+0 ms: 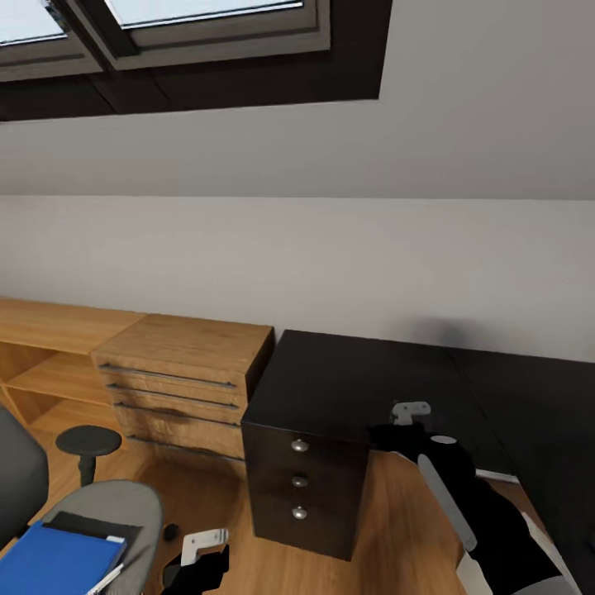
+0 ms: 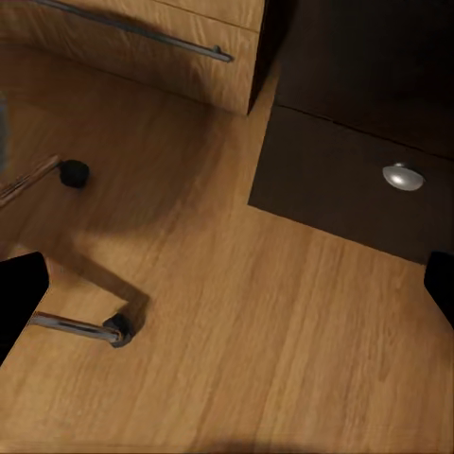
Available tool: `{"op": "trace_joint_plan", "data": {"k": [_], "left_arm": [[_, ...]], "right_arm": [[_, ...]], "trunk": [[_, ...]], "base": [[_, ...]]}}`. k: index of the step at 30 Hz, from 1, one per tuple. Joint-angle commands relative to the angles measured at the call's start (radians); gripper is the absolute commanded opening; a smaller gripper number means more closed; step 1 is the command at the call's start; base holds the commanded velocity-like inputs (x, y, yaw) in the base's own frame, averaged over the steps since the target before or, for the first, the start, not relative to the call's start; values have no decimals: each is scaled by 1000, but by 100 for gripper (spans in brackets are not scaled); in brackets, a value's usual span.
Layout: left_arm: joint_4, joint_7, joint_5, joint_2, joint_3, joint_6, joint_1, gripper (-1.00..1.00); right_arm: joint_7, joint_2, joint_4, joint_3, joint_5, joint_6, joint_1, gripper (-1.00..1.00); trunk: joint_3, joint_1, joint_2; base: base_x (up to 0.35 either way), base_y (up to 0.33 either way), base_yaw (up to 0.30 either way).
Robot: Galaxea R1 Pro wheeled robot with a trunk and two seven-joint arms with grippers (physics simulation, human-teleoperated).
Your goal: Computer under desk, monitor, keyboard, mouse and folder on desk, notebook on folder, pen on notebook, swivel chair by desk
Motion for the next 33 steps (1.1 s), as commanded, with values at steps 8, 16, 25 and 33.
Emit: {"op": "trace_joint_plan", "data": {"k": [8, 16, 25, 33], "left_arm": [[-1, 8, 7, 1, -4, 4, -1, 100], [0, 8, 6, 1, -9, 4, -1, 100], [0, 8, 7, 0, -11, 4, -1, 100], [-1, 8, 7, 1, -11, -7, -1, 100]], "right_arm": [[-12, 24, -1, 3, -5, 2, -1, 100], [-12, 29, 13, 4, 4, 2, -1, 100], [-11, 33, 30, 7, 12, 2, -1, 100], [-11, 33, 34, 27, 13, 2, -1, 100]], "trunk": [[-1, 0, -1], [-1, 0, -1], [-1, 0, -1], [-1, 0, -1]], "base": [[0, 0, 276], [0, 0, 277], [0, 0, 277], [0, 0, 277]]}}
